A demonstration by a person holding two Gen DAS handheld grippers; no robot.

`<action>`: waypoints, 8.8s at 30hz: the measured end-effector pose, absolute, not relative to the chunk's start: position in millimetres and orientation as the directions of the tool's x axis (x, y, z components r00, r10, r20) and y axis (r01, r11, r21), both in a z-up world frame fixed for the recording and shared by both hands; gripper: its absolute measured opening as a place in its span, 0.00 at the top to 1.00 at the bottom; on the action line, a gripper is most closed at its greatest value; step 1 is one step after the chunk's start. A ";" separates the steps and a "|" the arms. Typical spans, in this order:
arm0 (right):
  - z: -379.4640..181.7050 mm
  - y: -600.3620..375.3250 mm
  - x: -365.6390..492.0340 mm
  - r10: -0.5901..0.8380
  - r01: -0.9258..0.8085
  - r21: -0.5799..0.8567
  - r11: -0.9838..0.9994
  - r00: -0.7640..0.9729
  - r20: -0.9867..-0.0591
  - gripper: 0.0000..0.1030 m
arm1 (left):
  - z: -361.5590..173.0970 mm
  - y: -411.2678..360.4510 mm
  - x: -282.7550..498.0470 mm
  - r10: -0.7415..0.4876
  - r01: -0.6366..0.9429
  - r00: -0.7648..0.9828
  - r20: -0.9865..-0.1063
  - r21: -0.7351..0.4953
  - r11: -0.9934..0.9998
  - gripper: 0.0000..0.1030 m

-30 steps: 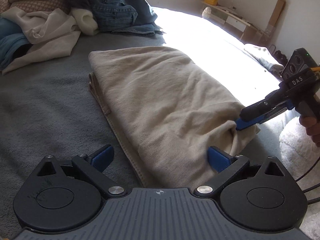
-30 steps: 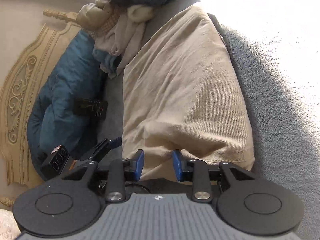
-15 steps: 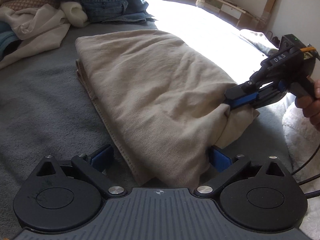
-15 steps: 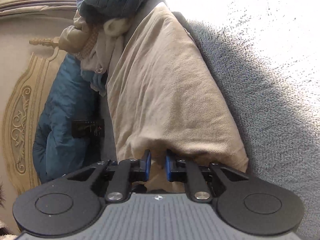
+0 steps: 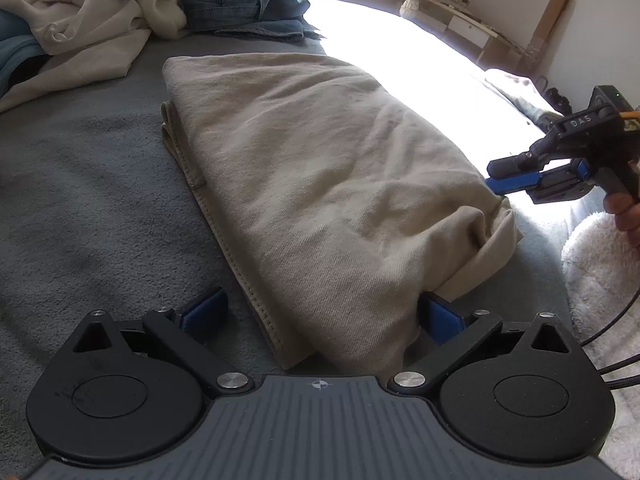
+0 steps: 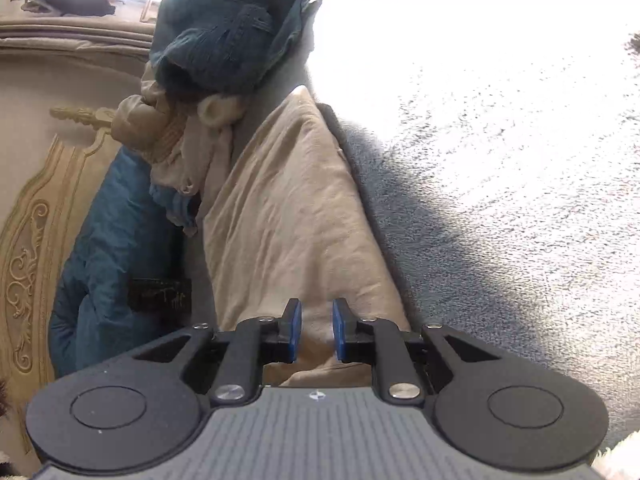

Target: Fold clothes

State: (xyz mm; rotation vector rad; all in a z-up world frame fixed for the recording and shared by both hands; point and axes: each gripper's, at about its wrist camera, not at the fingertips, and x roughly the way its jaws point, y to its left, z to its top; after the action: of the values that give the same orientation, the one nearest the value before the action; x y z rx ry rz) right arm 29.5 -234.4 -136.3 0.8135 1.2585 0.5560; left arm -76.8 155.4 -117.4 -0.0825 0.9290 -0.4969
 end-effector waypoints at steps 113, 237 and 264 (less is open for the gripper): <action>-130.4 -184.9 34.1 0.683 -0.210 0.655 0.726 0.326 -0.653 0.80 | -69.7 101.0 11.0 -0.122 -0.004 0.589 -0.799 -0.153 0.988 0.00; -139.1 -211.2 -30.9 0.803 0.155 0.839 0.522 0.243 -0.544 0.92 | -55.6 74.5 -71.9 -0.497 0.673 0.481 -0.722 -0.058 0.737 0.97; -95.1 -199.9 -37.5 0.741 -0.157 0.734 0.660 0.293 -0.604 0.77 | -69.8 73.9 -70.5 -0.492 0.606 0.492 -0.718 -0.122 0.786 0.88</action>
State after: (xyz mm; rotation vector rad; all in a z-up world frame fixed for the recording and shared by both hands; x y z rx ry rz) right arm -37.5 -199.9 -95.1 0.6206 1.1223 0.6517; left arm -70.5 73.9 -69.8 0.1542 0.8187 -0.6691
